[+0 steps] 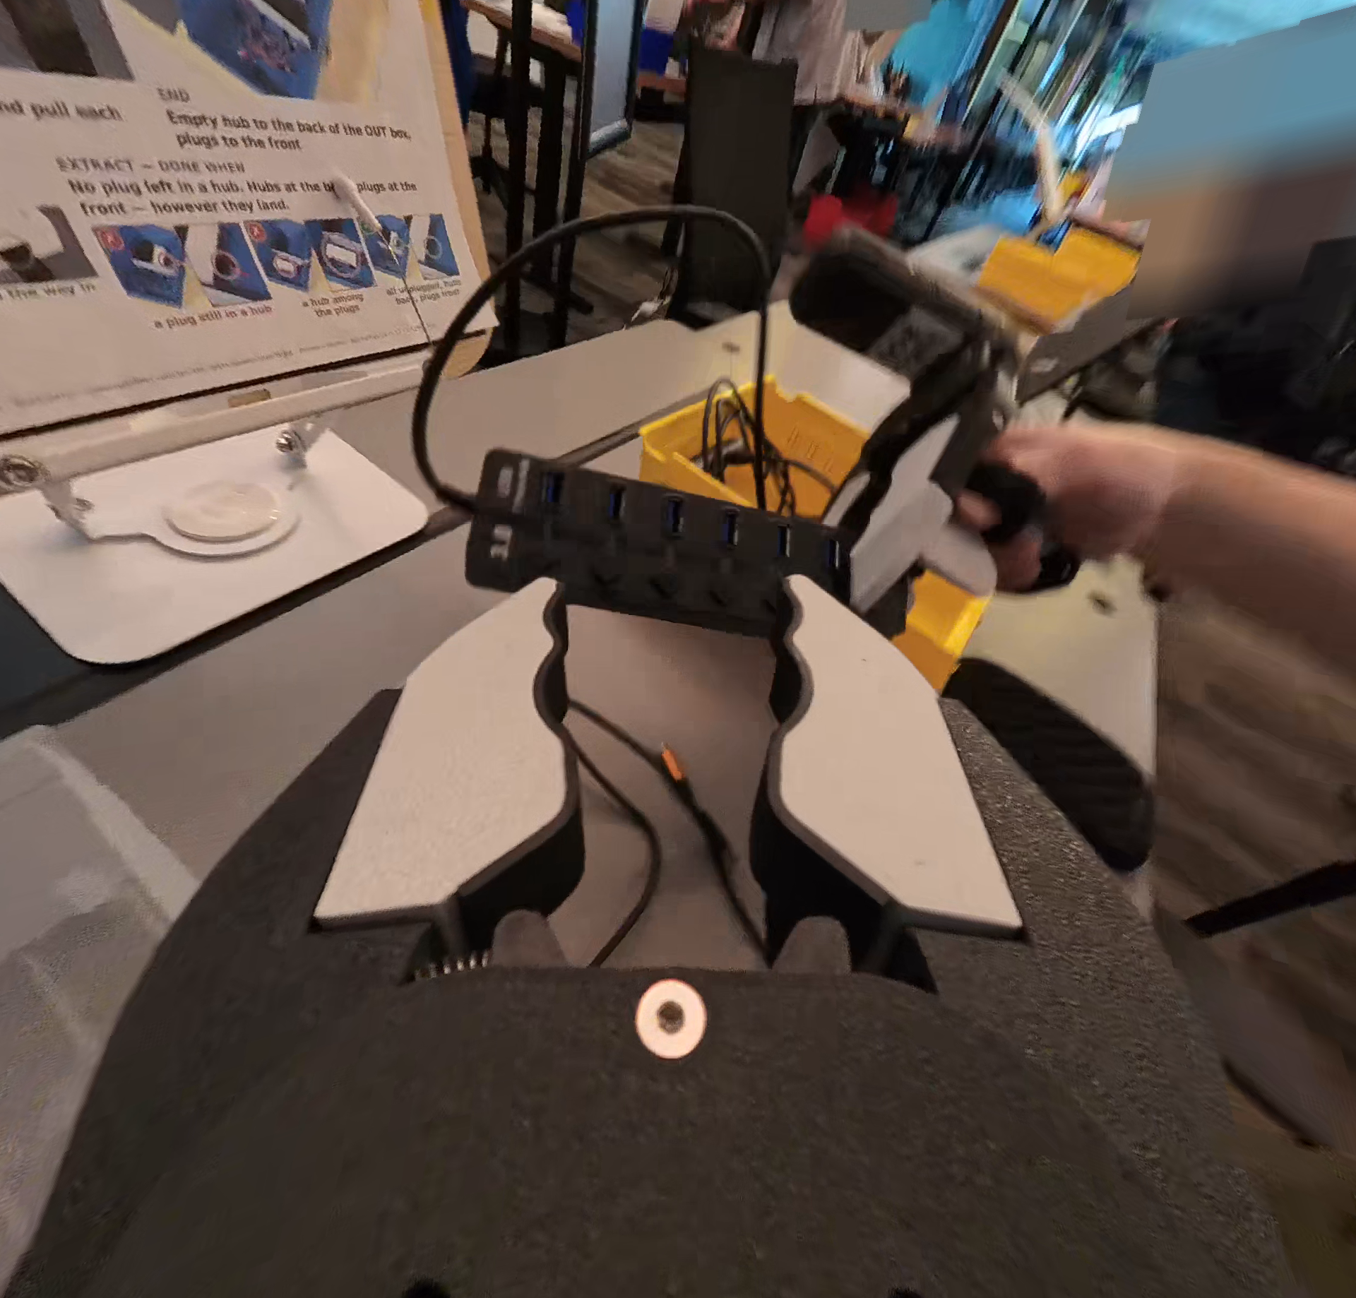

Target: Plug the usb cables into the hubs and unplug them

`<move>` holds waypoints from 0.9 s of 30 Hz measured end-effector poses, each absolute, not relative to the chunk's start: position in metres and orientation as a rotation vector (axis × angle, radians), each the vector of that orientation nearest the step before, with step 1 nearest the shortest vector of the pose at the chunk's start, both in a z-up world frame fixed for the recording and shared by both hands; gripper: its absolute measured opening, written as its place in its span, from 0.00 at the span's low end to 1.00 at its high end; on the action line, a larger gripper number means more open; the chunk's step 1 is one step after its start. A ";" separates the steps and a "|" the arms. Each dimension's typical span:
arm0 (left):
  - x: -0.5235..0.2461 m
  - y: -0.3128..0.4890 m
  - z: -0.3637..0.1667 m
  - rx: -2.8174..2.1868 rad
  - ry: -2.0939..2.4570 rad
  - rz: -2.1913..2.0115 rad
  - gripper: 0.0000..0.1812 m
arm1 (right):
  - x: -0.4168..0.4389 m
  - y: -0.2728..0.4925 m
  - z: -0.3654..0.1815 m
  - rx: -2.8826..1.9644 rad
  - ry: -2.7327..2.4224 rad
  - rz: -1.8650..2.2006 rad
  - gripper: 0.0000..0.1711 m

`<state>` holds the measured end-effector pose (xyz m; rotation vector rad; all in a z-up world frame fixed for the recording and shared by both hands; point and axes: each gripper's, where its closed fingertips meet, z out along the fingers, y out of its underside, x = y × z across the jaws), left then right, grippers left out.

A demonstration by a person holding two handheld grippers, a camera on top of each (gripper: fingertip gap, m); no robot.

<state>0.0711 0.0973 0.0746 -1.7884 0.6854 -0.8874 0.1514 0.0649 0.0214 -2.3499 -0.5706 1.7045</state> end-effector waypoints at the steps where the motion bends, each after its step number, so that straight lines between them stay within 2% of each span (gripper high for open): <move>1: 0.069 0.099 0.080 -1.770 0.634 -0.949 0.26 | 0.149 0.064 0.028 -2.248 -0.538 1.749 0.15; 3: 0.064 0.100 0.093 -1.711 0.552 -1.052 0.23 | 0.147 0.065 0.044 -2.036 -0.468 1.838 0.15; 6: 0.062 0.099 0.098 -1.687 0.546 -1.060 0.23 | 0.145 0.066 0.057 -1.788 -0.487 1.835 0.15; 10: 0.077 0.092 0.098 -1.650 0.584 -1.154 0.30 | 0.128 0.055 0.057 -1.591 -0.656 1.697 0.15; 14: 0.092 0.080 0.102 -1.574 0.670 -1.280 0.39 | 0.110 0.049 0.064 -1.443 -0.638 1.771 0.15; 18: 0.104 0.072 0.101 -1.508 0.755 -1.286 0.39 | 0.096 0.048 0.073 -1.327 -0.704 1.810 0.15; 20: 0.105 0.073 0.098 -1.494 0.776 -1.261 0.32 | 0.086 0.044 0.071 -1.298 -0.777 1.766 0.15; 22: 0.104 0.067 0.104 -1.422 0.805 -1.312 0.17 | 0.075 0.041 0.066 -1.302 -0.845 1.718 0.16; 25: 0.104 0.062 0.104 -1.410 0.857 -1.339 0.16 | 0.071 0.037 0.060 -1.301 -0.944 1.630 0.16; 27: 0.105 0.061 0.101 -1.417 0.900 -1.301 0.16 | 0.075 0.037 0.058 -1.323 -1.041 1.519 0.22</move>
